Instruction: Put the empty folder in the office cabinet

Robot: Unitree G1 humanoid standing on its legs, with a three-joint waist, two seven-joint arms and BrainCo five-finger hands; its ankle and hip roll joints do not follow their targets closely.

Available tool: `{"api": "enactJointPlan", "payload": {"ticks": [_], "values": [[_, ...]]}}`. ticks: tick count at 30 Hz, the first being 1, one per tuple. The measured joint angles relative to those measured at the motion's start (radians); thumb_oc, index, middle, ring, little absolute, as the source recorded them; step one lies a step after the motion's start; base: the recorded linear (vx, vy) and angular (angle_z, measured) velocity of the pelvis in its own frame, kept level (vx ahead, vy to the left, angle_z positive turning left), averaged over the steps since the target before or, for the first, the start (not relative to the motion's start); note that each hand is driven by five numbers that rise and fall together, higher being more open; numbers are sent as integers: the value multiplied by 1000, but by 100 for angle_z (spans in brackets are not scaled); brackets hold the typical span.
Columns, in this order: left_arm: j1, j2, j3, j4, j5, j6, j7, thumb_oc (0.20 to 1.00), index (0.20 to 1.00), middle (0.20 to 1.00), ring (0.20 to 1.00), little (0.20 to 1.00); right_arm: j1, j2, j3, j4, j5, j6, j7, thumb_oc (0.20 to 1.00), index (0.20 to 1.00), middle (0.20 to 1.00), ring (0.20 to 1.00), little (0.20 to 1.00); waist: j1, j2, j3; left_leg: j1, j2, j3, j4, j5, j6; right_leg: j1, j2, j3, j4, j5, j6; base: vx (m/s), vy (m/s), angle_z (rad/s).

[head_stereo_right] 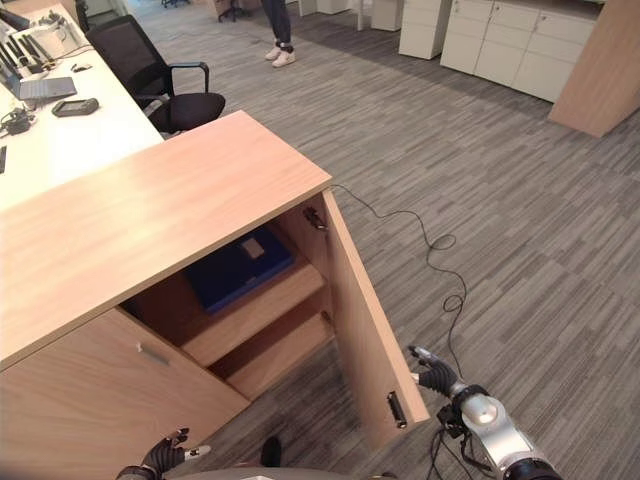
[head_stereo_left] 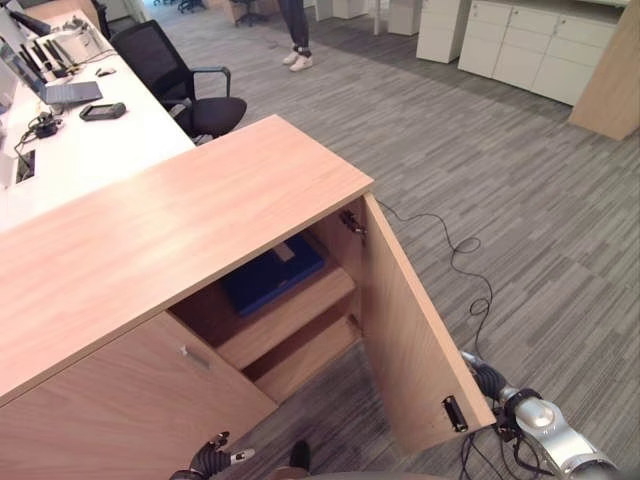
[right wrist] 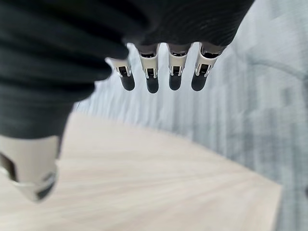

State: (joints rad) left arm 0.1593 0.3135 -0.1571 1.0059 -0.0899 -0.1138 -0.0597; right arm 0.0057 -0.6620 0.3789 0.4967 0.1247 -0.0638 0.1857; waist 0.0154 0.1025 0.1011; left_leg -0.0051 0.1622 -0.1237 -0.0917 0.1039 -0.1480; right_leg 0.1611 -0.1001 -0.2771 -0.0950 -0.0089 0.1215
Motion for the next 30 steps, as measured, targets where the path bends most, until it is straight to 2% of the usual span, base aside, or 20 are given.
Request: {"api": "enactJointPlan", "payload": {"ticks": [5,8,10,11,12,13,14,15,16,17,18,19,21,22,23,26,27,28,29,30], "values": [[-12,-8,0,21,-1,-2,4,1000,1000,1000,1000,1000,-92,16,59,-25,11,0,15,1000,1000,1000,1000,1000,29,5,27,-40,1,-36,1,37,-21,-5,11,-47,0,-5,-6,-64,-25,30],[-20,-47,1,30,-2,-3,11,1000,1000,1000,1000,1000,-165,54,107,-23,11,1,22,1000,1000,1000,1000,1000,65,19,37,-73,-3,-37,28,57,-30,-7,20,-78,0,-8,-10,-108,4,36],[-49,-58,-1,35,-1,-1,16,1000,1000,1000,1000,1000,-181,77,111,-23,13,0,3,1000,1000,1000,1000,1000,74,9,60,-141,-33,45,57,140,-39,-13,16,-120,2,-11,-23,-165,-23,82],[-72,-60,-3,35,-1,0,20,1000,1000,1000,1000,1000,-186,85,106,-23,13,0,-10,1000,1000,1000,1000,1000,65,-5,67,-162,-34,126,29,199,-76,-21,-6,-164,-1,-2,-60,-62,-15,86],[-86,-60,-1,37,0,2,21,1000,1000,1000,1000,1000,-196,100,100,-22,12,1,-10,1000,1000,1000,1000,1000,72,-25,82,-168,-32,222,52,183,-75,-19,-21,-184,-1,7,-72,-60,-5,51],[-84,-55,0,37,1,6,21,1000,1000,1000,1000,1000,-201,131,108,-24,12,3,-13,1000,1000,1000,1000,1000,91,-41,88,-161,-33,305,138,102,-3,-15,-46,-190,3,15,-72,-6,26,22],[-77,-45,10,42,-1,7,24,1000,1000,1000,1000,1000,-199,167,111,-27,11,3,-14,1000,1000,1000,1000,1000,84,-86,92,-163,-33,375,245,29,19,-5,-79,-201,7,18,-69,102,88,61],[-68,-22,10,53,2,8,25,1000,1000,1000,1000,1000,-182,197,123,-26,11,3,-28,1000,1000,1000,1000,1000,60,-118,92,-123,-26,423,335,-25,41,35,-114,-256,7,15,-45,176,168,145],[-75,-31,6,47,6,8,28,1000,1000,1000,1000,1000,-145,199,89,-25,11,10,-46,1000,1000,1000,1000,1000,36,-91,69,-75,-17,470,283,-57,44,65,-111,-322,8,4,-14,106,183,168],[-69,-33,0,43,26,11,28,1000,1000,1000,1000,1000,-130,200,57,-23,10,15,-54,1000,1000,1000,1000,1000,39,-63,51,-52,-30,470,213,-102,67,66,-102,-348,22,-3,-1,101,148,131],[-75,-28,2,44,34,12,31,1000,1000,1000,1000,1000,-119,219,35,-12,11,26,-63,1000,1000,1000,1000,1000,44,-79,51,-31,-51,461,175,-91,82,63,-115,-366,43,-6,9,44,88,75],[-77,-25,2,49,37,24,34,1000,1000,1000,1000,1000,-116,226,37,-13,10,31,-67,1000,1000,1000,1000,1000,48,-87,52,-29,-67,443,157,-81,98,59,-130,-374,73,-3,-2,133,115,61],[-79,-8,0,60,37,31,33,1000,1000,1000,1000,1000,-92,257,37,-10,11,43,-70,1000,1000,1000,1000,1000,56,-128,36,-32,-108,394,151,-88,110,73,-161,-368,97,-16,-13,41,180,69],[-81,-4,0,61,38,33,33,1000,1000,1000,1000,1000,-91,266,39,-10,11,49,-72,1000,1000,1000,1000,1000,58,-133,33,-35,-117,386,152,-90,113,72,-172,-371,116,-17,-15,40,233,85],[-86,5,1,58,39,32,32,1000,1000,1000,1000,1000,-93,274,37,-10,10,54,-82,1000,1000,1000,1000,1000,72,-132,33,-33,-134,357,146,-90,131,57,-206,-378,204,-18,-16,48,242,60],[-77,21,2,62,40,35,36,1000,1000,1000,1000,1000,-119,288,37,31,8,54,-92,1000,1000,1000,1000,1000,88,-124,32,-5,-157,350,109,-110,153,9,-277,-369,368,-23,-14,29,233,26],[-69,22,3,76,39,43,39,1000,1000,1000,1000,1000,-129,289,36,54,3,54,-103,1000,1000,1000,1000,1000,79,-102,32,36,-176,331,78,-93,186,-69,-365,-340,594,20,19,-36,109,34],[-76,25,3,85,39,43,44,1000,1000,1000,1000,1000,-129,291,32,55,4,54,-108,1000,1000,1000,1000,1000,79,-90,40,45,-178,321,75,-91,192,-114,-391,-301,674,33,44,54,8,41],[-79,33,1,90,39,43,50,1000,1000,1000,1000,1000,-130,301,30,54,4,53,-111,1000,1000,1000,1000,1000,76,-81,41,43,-174,309,73,-90,192,-161,-368,-221,689,-5,84,37,-29,23],[-79,33,1,90,39,43,50,1000,1000,1000,1000,1000,-130,301,30,54,4,53,-111,1000,1000,1000,1000,1000,76,-81,41,43,-174,309,73,-90,192,-161,-368,-221,689,-5,84,102,-64,37]]}}
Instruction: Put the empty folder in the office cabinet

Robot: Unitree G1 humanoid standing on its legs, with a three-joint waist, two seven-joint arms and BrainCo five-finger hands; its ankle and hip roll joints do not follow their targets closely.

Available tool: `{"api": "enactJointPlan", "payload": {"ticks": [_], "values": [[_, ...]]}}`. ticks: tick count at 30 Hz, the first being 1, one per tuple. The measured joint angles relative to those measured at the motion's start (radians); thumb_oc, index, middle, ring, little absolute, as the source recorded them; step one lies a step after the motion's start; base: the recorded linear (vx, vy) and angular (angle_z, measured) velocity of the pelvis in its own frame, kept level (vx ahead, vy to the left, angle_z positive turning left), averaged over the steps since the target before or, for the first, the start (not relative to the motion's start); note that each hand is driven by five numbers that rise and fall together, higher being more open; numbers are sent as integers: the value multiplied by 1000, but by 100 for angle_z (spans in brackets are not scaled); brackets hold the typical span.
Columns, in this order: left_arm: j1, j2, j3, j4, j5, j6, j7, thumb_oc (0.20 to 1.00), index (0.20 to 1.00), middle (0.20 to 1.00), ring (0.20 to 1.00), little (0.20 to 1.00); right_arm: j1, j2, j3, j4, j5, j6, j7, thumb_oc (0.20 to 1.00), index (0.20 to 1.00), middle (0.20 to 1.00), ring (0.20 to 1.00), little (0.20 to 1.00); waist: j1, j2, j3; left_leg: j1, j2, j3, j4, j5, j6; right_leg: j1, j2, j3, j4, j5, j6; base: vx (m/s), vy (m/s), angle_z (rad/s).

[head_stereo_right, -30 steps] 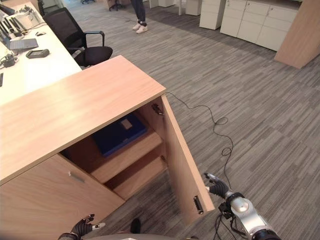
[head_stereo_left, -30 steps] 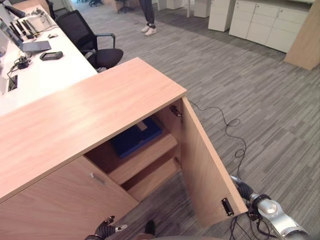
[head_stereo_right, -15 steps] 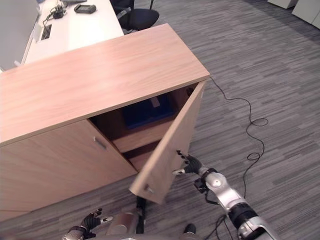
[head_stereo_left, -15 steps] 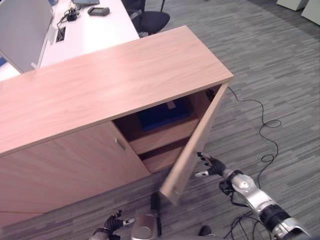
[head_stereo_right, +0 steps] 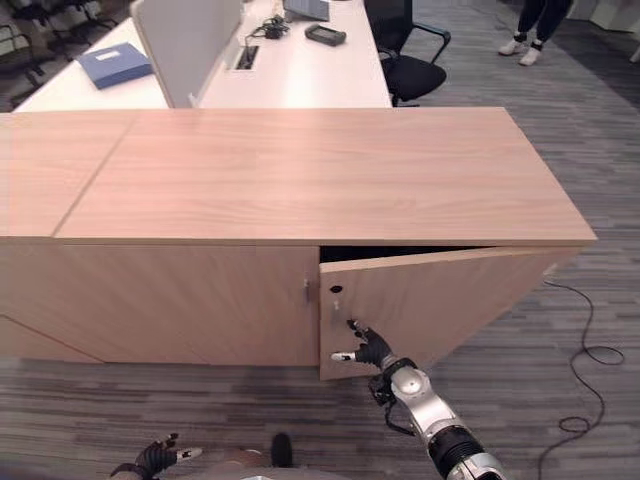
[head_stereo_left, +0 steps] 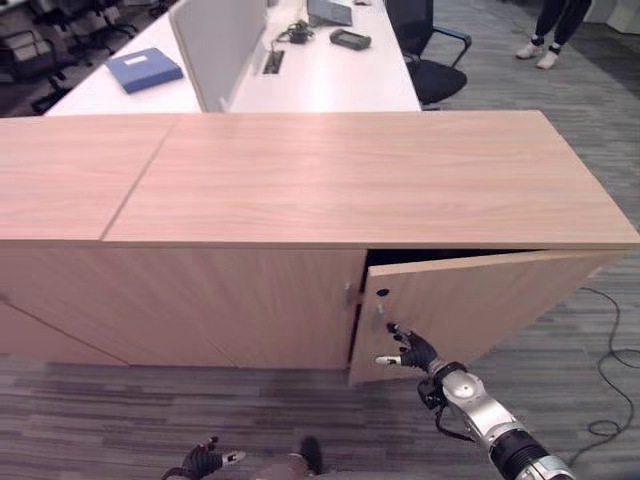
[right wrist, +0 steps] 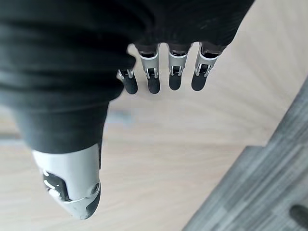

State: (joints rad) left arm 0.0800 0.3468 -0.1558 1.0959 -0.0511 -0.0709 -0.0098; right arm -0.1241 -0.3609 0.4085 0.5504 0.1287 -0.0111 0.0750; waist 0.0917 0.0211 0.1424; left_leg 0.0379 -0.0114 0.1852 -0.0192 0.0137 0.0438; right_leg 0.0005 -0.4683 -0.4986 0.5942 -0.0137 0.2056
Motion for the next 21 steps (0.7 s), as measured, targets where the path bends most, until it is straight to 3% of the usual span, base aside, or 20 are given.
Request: {"api": "enactJointPlan", "payload": {"ticks": [1,2,5,7,8,14,21], "values": [[-13,19,0,-2,0,-1,2,1000,1000,1000,1000,1000,1,15,-12,2,4,0,-11,1000,1000,1000,1000,1000,-3,5,3,1,-1,-33,-16,13,5,-38,67,91,-105,-34,18,96,-73,51],[-14,23,0,-2,0,-2,3,1000,1000,1000,1000,1000,0,18,-22,2,8,0,-16,1000,1000,1000,1000,1000,-19,3,3,5,-1,-59,-27,22,2,-31,119,162,-213,-45,13,116,-100,68],[-32,22,-3,20,1,-5,3,1000,1000,1000,1000,1000,-2,17,-56,5,10,-2,-36,1000,1000,1000,1000,1000,-35,-4,-1,20,-9,-108,-71,39,-26,-22,213,274,-481,-37,9,88,-79,55],[-35,21,0,33,1,-13,4,1000,1000,1000,1000,1000,-14,17,-102,34,10,-2,-58,1000,1000,1000,1000,1000,-32,-27,-10,23,-32,-140,-80,34,-20,2,211,273,-598,12,-10,108,-94,68],[-8,19,0,34,1,-13,13,1000,1000,1000,1000,1000,-17,8,-115,62,11,-1,-70,1000,1000,1000,1000,1000,-24,-38,-26,38,-38,-160,-80,24,-31,26,206,262,-621,79,-37,92,-83,47],[77,-20,-9,-6,10,-10,18,1000,1000,1000,1000,1000,-33,-20,-151,211,49,2,-103,1000,1000,1000,1000,1000,-18,23,-43,48,30,-175,-71,30,-70,73,281,212,-689,107,-72,44,-48,11],[48,-29,-51,-40,38,-14,-2,1000,1000,1000,1000,1000,-75,-89,-247,369,89,10,-179,1000,1000,1000,1000,1000,-29,33,-40,56,44,-178,-80,15,-86,87,292,209,-689,94,-80,5,-33,-1]]}}
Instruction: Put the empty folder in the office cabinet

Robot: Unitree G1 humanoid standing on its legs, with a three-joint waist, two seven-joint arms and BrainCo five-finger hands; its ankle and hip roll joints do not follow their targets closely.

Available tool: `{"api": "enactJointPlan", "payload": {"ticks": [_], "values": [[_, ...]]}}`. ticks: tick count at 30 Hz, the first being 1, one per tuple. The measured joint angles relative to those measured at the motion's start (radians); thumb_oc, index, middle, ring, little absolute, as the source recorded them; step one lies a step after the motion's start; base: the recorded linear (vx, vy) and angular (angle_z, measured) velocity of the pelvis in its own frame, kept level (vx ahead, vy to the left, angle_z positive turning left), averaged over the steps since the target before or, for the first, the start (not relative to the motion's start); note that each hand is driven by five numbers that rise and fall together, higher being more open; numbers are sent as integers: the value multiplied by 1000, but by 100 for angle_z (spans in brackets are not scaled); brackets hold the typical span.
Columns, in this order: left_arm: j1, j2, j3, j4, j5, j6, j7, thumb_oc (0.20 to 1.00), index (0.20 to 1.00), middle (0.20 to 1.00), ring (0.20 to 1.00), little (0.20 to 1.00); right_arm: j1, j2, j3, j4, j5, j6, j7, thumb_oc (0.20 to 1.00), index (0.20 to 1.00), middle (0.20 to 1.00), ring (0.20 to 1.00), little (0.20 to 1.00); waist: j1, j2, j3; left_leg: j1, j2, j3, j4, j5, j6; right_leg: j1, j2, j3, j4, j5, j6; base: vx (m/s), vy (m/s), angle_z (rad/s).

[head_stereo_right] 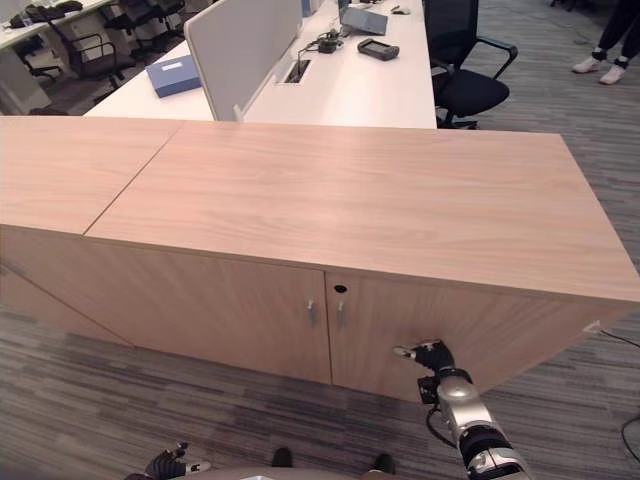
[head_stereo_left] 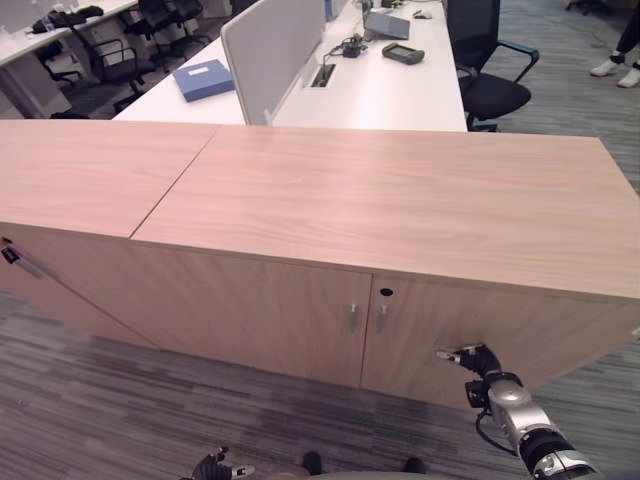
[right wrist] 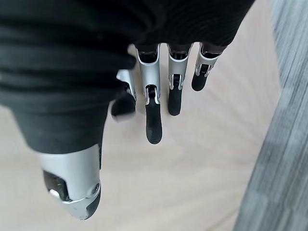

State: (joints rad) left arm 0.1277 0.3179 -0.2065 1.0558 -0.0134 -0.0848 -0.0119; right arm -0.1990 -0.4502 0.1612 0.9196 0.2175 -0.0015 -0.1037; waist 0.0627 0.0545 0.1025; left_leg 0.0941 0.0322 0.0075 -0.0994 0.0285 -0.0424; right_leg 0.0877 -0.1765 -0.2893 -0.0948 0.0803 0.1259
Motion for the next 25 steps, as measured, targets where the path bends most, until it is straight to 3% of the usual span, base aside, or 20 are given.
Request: {"api": "enactJointPlan", "payload": {"ticks": [10,12,16,25], "values": [[19,-2,2,0,-1,1,0,1000,1000,1000,1000,1000,1,10,-15,26,9,-10,-14,1000,1000,1000,1000,1000,-19,20,-10,2,1,11,6,7,2,-9,0,3,0,4,-6,-2,0,-1],[20,-7,7,-2,-1,2,1,1000,1000,1000,1000,1000,53,42,-27,11,8,-42,-13,1000,1000,1000,1000,1000,-23,23,-12,6,1,14,9,8,2,-10,1,5,0,3,-7,-5,-3,-2],[19,-21,11,-23,-2,0,0,1000,1000,1000,1000,1000,151,104,-34,53,-4,-30,17,1000,1000,1000,1000,1000,-25,27,-14,6,1,19,9,3,1,-10,1,6,0,1,-9,-2,-2,-1],[-9,-35,11,2,-20,4,-11,1000,1000,1000,1000,1000,318,127,-26,239,-132,13,47,1000,1000,1000,1000,1000,-81,-7,-18,-3,3,48,0,-7,0,-41,3,43,0,-3,-4,-18,-15,-11]]}}
